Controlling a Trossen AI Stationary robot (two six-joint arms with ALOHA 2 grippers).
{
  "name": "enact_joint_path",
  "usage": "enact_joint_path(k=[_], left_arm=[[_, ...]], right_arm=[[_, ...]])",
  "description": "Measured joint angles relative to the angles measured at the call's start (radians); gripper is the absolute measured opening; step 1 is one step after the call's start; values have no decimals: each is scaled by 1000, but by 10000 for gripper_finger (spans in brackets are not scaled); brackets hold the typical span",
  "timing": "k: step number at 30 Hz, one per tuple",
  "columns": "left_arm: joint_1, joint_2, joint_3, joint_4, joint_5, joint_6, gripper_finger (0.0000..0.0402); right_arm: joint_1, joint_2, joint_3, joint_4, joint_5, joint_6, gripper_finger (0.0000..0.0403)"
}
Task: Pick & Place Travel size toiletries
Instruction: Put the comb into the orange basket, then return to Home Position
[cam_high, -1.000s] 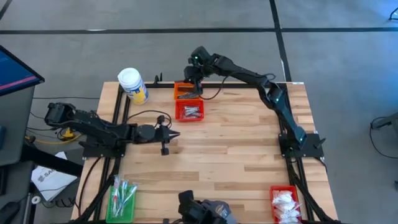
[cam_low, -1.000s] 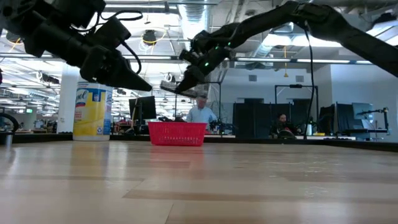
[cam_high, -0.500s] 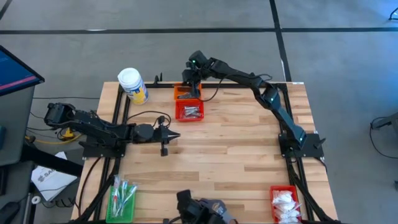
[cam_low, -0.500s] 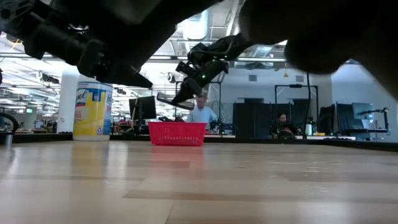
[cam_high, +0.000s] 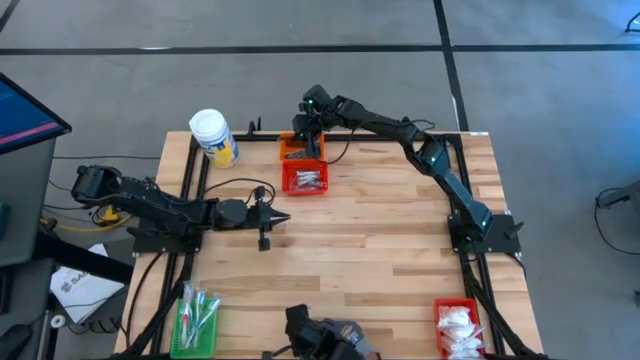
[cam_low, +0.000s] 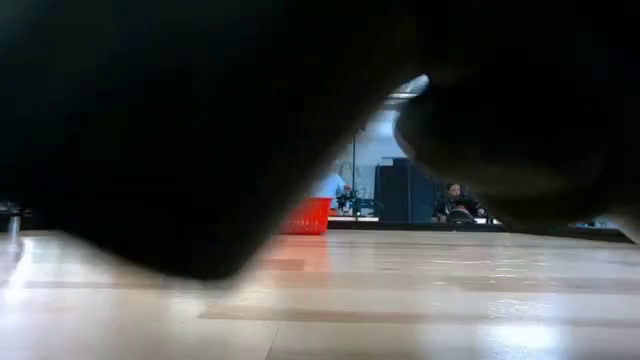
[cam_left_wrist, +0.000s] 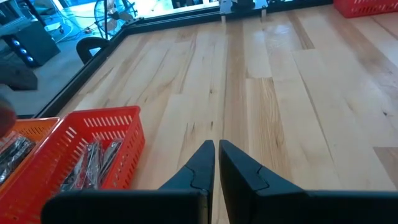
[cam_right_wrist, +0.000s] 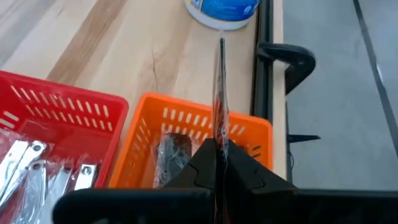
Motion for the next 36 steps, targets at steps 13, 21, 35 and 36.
enact_joint_path(k=[13,21,35,36], left_arm=[[0,0,-24,22,0,0,17],[0,0,-24,28,0,0,17],[0,0,-24,31,1,-4,17],[0,0,-24,31,1,-4,17]], right_arm=[[-7,12,-1,-68,-5,29,1],[-6,26,-1,-60,-4,69,2],[-5,27,-3,-66,26,57,79],[-5,27,-3,-62,32,56,87]])
